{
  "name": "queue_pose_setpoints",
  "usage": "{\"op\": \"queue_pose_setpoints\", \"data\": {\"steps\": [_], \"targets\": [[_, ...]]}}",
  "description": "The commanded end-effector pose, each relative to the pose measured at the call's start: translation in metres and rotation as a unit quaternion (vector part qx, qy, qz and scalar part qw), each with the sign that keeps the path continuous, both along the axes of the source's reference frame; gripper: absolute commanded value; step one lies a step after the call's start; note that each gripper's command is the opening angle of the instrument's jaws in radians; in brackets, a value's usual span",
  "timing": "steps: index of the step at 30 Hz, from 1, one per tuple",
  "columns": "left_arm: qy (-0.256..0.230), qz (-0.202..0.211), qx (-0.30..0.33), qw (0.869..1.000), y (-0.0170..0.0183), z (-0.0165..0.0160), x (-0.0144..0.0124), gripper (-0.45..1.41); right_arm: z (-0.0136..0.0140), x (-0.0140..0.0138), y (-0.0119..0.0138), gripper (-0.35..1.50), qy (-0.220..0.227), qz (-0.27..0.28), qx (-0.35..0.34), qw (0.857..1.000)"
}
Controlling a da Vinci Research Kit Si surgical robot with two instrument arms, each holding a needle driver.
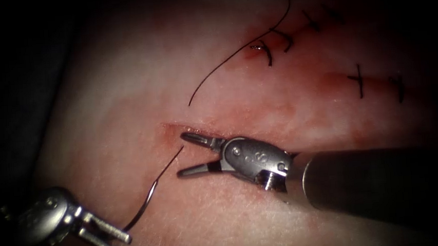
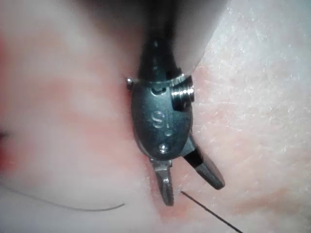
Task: Wound Closure
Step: Pick up suture proximal to wound and pull distally with right hand. Repeat until only a short tail remains above wound.
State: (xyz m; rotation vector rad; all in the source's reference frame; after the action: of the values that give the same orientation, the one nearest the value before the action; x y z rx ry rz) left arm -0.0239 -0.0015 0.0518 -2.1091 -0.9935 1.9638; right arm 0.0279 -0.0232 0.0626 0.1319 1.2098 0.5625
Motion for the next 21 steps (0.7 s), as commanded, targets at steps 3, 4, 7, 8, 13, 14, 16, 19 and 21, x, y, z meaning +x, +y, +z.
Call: {"op": "queue_pose_setpoints", "data": {"steps": [3,4,7,8,13,14,16,19,21], "targets": [[0.002,-0.013,-0.018,1.0,-0.0003,0.0007,-0.0005,-0.45,0.0015,0.0012,-0.0006,0.69,-0.012,-0.016,0.005,1.0],[0.001,-0.016,-0.017,1.0,-0.0003,0.0006,-0.0006,-0.45,0.0017,0.0012,-0.0006,0.54,-0.016,-0.02,0.006,1.0],[-0.001,-0.021,-0.019,1.0,-0.0005,0.0003,-0.0005,-0.45,0.0024,0.0008,-0.0006,-0.35,-0.026,-0.035,0.011,0.999],[-0.002,-0.022,-0.022,1.0,-0.0005,0.0002,-0.0004,-0.45,0.0025,0.0007,-0.0007,-0.35,-0.029,-0.042,0.01,0.999],[-0.005,-0.035,-0.023,0.999,-0.0007,-0.0001,0.0004,-0.45,0.0028,0.0003,-0.0011,-0.35,-0.056,-0.017,0.041,0.997],[0.001,-0.043,-0.027,0.999,-0.0008,0.0002,0.0006,-0.45,0.0026,0.0003,-0.0014,-0.35,-0.055,-0.015,0.046,0.997],[0.011,-0.054,-0.033,0.998,-0.001,0.0008,0.0008,-0.45,0.0022,0.0003,-0.0021,-0.35,-0.054,-0.014,0.05,0.997],[0.034,-0.067,-0.042,0.996,-0.0014,0.0021,0.001,-0.45,0.0013,0.0005,-0.0035,-0.35,-0.05,-0.014,0.055,0.997],[0.056,-0.08,-0.048,0.994,-0.0019,0.0035,0.0011,-0.45,0.0004,0.0008,-0.0047,-0.35,-0.047,-0.016,0.058,0.997]]}}
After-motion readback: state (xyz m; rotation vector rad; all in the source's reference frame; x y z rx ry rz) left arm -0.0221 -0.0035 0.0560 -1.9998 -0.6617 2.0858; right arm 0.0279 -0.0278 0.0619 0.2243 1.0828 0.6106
